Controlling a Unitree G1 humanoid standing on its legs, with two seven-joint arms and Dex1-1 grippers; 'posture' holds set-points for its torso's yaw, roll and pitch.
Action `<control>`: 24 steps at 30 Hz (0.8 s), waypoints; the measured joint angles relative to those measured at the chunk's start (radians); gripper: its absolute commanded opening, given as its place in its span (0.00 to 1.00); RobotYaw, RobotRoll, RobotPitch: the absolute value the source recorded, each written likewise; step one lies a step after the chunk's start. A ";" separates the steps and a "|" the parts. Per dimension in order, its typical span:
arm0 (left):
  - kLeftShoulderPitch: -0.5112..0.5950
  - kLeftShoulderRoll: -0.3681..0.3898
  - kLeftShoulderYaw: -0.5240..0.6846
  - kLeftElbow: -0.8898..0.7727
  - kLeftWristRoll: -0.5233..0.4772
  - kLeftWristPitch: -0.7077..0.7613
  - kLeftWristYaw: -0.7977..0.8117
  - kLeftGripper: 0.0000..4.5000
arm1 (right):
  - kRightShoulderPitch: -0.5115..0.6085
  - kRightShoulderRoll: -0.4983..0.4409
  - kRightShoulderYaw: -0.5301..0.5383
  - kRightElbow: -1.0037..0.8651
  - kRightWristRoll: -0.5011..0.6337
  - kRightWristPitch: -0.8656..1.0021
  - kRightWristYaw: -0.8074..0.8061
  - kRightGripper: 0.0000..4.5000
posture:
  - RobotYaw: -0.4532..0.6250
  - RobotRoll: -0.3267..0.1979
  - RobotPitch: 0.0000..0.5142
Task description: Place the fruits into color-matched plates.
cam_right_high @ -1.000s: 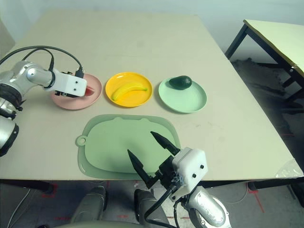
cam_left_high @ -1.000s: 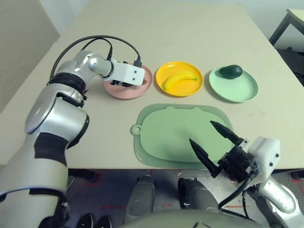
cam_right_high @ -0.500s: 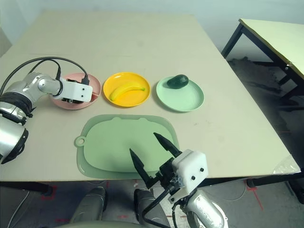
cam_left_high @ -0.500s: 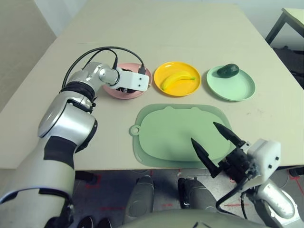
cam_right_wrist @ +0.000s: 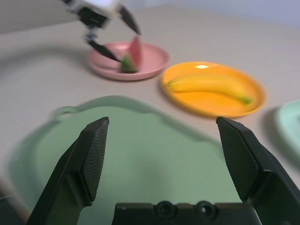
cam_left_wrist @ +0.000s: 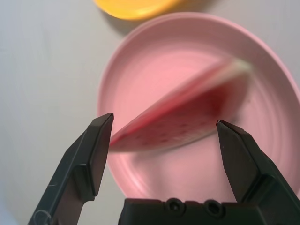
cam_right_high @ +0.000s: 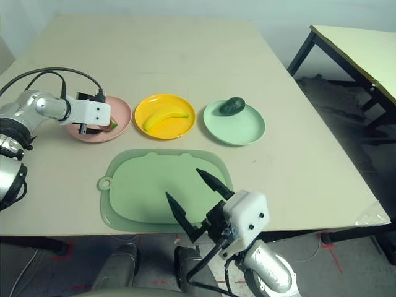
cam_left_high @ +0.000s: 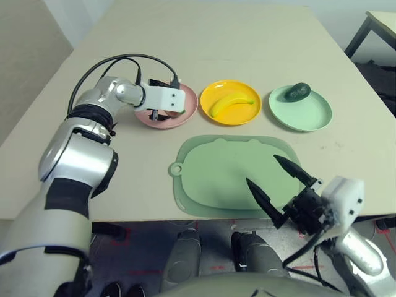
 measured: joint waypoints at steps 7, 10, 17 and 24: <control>-0.007 -0.003 0.306 -0.134 -0.336 0.130 -0.236 1.00 | -0.269 -0.063 -0.201 0.187 0.060 0.102 -0.036 1.00 | 0.61 0.62 0.23; 0.070 -0.004 0.389 -0.223 -0.441 0.224 -0.268 1.00 | -0.270 -0.085 -0.273 0.279 0.067 0.114 -0.033 1.00 | 0.63 0.62 0.24; 0.350 -0.010 0.463 -0.523 -0.546 0.422 -0.206 1.00 | -0.257 -0.067 -0.376 0.349 0.094 0.122 -0.051 1.00 | 0.64 0.62 0.24; 0.668 -0.035 0.563 -0.842 -0.658 0.608 -0.060 1.00 | -0.173 -0.007 -0.475 0.367 0.100 -0.020 -0.045 1.00 | 0.67 0.62 0.25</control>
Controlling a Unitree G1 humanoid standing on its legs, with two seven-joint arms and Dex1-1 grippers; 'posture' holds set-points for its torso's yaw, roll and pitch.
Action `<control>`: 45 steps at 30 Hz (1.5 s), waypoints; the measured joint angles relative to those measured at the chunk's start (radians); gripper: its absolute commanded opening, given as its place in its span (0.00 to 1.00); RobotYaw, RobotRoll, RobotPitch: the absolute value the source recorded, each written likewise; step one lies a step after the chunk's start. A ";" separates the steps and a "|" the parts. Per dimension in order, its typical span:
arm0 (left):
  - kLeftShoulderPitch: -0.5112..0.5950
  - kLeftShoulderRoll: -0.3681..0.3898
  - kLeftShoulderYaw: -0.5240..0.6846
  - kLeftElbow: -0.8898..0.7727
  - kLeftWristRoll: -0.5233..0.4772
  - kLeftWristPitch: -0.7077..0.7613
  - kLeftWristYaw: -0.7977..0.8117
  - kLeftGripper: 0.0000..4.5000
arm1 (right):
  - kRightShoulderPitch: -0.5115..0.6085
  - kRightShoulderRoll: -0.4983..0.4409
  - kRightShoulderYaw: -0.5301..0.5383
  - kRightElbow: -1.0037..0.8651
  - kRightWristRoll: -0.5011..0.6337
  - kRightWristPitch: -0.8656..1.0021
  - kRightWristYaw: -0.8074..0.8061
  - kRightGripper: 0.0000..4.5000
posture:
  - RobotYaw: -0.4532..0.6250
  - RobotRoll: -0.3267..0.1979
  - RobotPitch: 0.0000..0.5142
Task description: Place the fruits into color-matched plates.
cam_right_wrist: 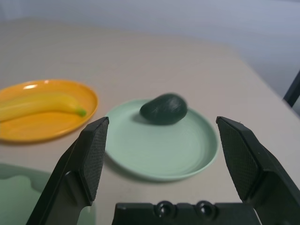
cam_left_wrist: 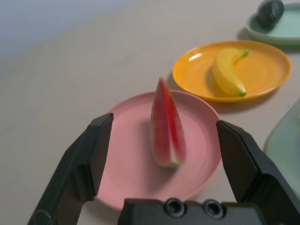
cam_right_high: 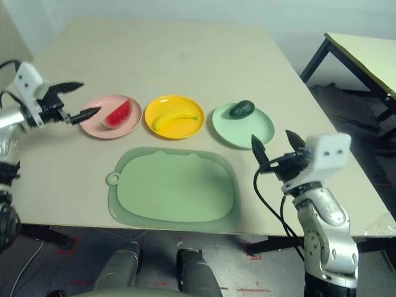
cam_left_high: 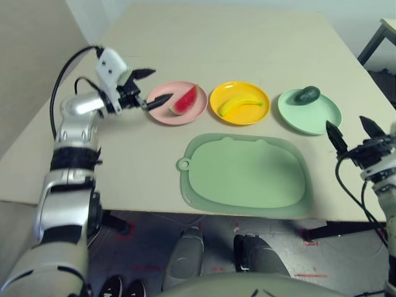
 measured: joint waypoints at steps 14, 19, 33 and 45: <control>0.229 -0.075 0.087 -0.010 -0.013 -0.070 0.256 1.00 | 0.152 0.086 -0.010 -0.001 -0.010 -0.122 0.004 1.00 | 0.67 0.62 0.26; 0.270 -0.080 0.086 -0.010 -0.008 -0.083 0.278 1.00 | 0.188 0.118 -0.007 0.000 0.007 -0.163 0.034 1.00 | 0.66 0.62 0.26; 0.307 -0.080 0.097 0.034 -0.010 -0.128 0.317 1.00 | 0.298 0.137 -0.062 0.230 0.024 -0.363 0.142 1.00 | 0.68 0.62 0.24; 0.300 -0.073 0.107 0.075 -0.018 -0.138 0.317 1.00 | 0.249 0.147 0.005 0.249 -0.017 -0.426 0.144 1.00 | 0.70 0.62 0.25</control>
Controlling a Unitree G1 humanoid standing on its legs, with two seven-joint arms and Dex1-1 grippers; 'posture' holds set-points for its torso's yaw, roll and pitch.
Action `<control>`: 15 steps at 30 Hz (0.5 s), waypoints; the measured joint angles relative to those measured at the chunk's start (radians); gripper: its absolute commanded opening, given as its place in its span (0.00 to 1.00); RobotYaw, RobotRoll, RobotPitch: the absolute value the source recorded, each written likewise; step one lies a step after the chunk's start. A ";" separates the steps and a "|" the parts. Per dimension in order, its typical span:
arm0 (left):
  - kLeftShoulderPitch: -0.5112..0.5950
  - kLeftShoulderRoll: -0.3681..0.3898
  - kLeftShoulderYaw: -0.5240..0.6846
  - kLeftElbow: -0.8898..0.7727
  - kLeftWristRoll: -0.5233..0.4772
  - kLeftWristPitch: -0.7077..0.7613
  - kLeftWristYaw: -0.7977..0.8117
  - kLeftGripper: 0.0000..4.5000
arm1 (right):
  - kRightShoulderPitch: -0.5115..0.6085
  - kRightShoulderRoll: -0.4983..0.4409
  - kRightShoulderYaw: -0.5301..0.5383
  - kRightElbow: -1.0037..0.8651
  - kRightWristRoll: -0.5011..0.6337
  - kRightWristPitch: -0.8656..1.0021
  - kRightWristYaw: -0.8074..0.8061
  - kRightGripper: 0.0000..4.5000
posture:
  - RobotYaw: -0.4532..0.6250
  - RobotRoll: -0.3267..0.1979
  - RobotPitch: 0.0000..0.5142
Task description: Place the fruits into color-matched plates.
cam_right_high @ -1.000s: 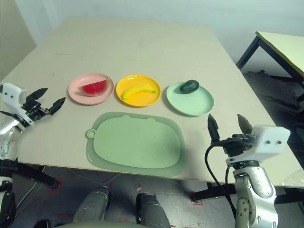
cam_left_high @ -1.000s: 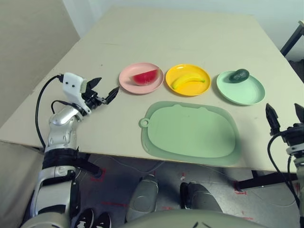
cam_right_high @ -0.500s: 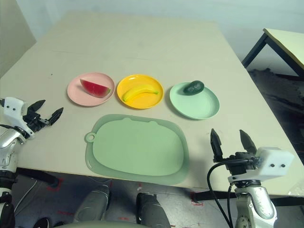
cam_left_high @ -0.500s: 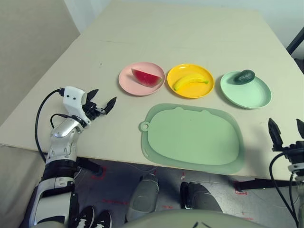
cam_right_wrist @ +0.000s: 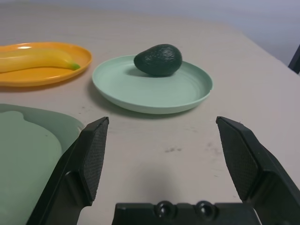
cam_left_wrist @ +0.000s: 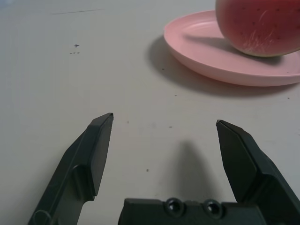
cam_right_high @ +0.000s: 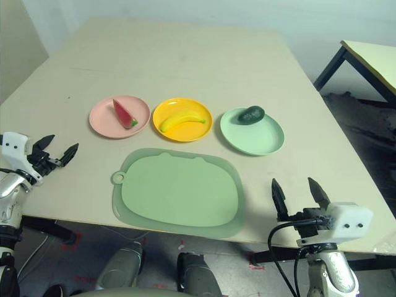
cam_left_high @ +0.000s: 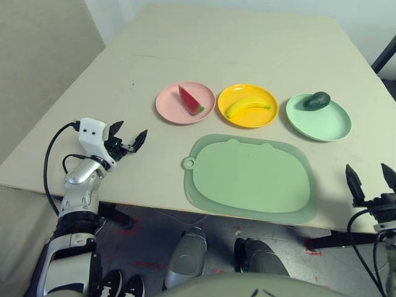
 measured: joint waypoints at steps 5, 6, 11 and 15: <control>-0.016 0.000 -0.001 0.011 0.001 -0.013 -0.002 1.00 | -0.024 0.007 0.031 -0.008 -0.006 0.000 -0.023 1.00 | 0.72 0.62 0.24; -0.016 -0.001 -0.002 0.015 0.002 -0.014 -0.002 1.00 | -0.028 0.011 0.036 -0.010 -0.011 0.000 -0.029 1.00 | 0.72 0.62 0.24; -0.016 -0.006 -0.003 0.016 0.001 -0.015 -0.002 1.00 | -0.040 0.024 0.057 -0.017 -0.047 -0.008 -0.067 1.00 | 0.70 0.62 0.19; -0.033 -0.005 -0.003 0.031 0.001 -0.018 -0.003 1.00 | -0.045 0.033 0.062 0.001 -0.095 -0.064 -0.094 1.00 | 0.70 0.62 0.16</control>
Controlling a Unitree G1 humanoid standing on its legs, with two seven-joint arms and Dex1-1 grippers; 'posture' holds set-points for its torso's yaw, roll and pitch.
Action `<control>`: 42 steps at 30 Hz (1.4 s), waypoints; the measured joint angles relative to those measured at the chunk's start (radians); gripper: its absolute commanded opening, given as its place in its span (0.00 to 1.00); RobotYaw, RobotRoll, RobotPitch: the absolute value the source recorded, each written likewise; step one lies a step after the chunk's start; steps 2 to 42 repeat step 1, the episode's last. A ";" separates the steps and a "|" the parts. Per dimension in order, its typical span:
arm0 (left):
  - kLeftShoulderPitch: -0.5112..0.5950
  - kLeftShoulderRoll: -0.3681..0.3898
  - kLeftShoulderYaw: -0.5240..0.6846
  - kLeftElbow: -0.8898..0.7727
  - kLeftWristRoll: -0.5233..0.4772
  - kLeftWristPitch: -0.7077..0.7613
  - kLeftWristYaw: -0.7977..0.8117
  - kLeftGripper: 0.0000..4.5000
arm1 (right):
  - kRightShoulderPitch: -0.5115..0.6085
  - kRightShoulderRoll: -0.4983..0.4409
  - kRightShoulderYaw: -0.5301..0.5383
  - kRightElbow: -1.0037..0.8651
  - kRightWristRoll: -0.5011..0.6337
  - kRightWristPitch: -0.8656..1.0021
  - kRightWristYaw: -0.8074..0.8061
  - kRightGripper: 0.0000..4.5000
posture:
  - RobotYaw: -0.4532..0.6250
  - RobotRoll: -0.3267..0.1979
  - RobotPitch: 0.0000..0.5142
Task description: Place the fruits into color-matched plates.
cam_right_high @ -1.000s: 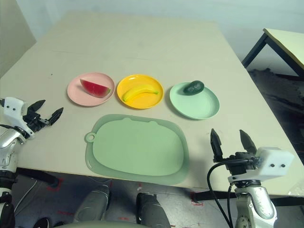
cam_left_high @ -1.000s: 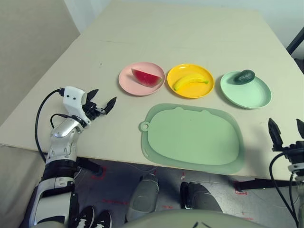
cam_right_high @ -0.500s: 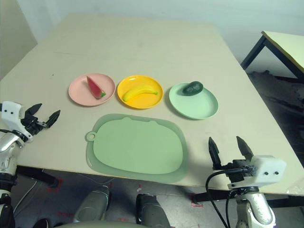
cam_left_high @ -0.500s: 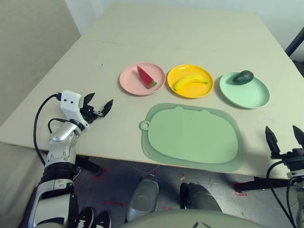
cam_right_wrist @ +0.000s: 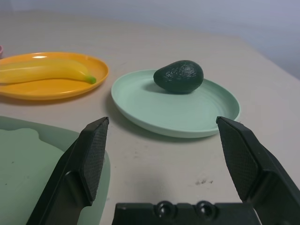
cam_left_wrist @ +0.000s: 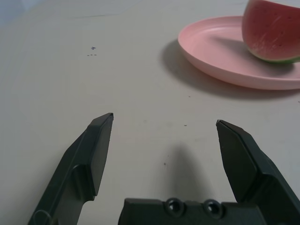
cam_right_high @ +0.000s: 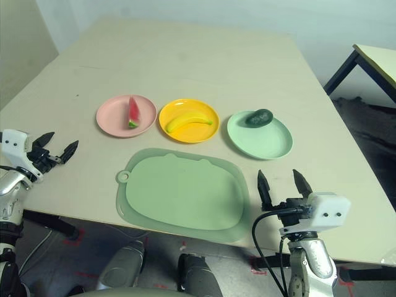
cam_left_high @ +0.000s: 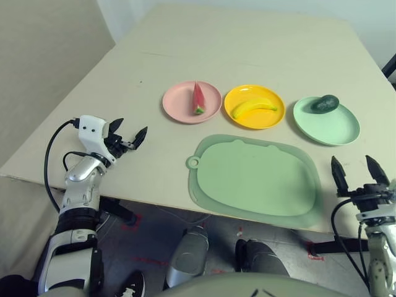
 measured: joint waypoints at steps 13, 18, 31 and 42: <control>-0.008 0.000 0.000 0.010 0.000 -0.002 0.000 1.00 | -0.001 0.003 0.001 0.005 -0.006 -0.009 -0.005 1.00 | 0.70 0.62 0.16; -0.008 0.000 0.000 0.010 0.000 -0.002 0.000 1.00 | -0.001 0.003 0.001 0.005 -0.006 -0.009 -0.005 1.00 | 0.70 0.62 0.16; -0.008 0.000 0.000 0.010 0.000 -0.002 0.000 1.00 | -0.001 0.003 0.001 0.005 -0.006 -0.009 -0.005 1.00 | 0.70 0.62 0.16; -0.008 0.000 0.000 0.010 0.000 -0.002 0.000 1.00 | -0.001 0.003 0.001 0.005 -0.006 -0.009 -0.005 1.00 | 0.70 0.62 0.16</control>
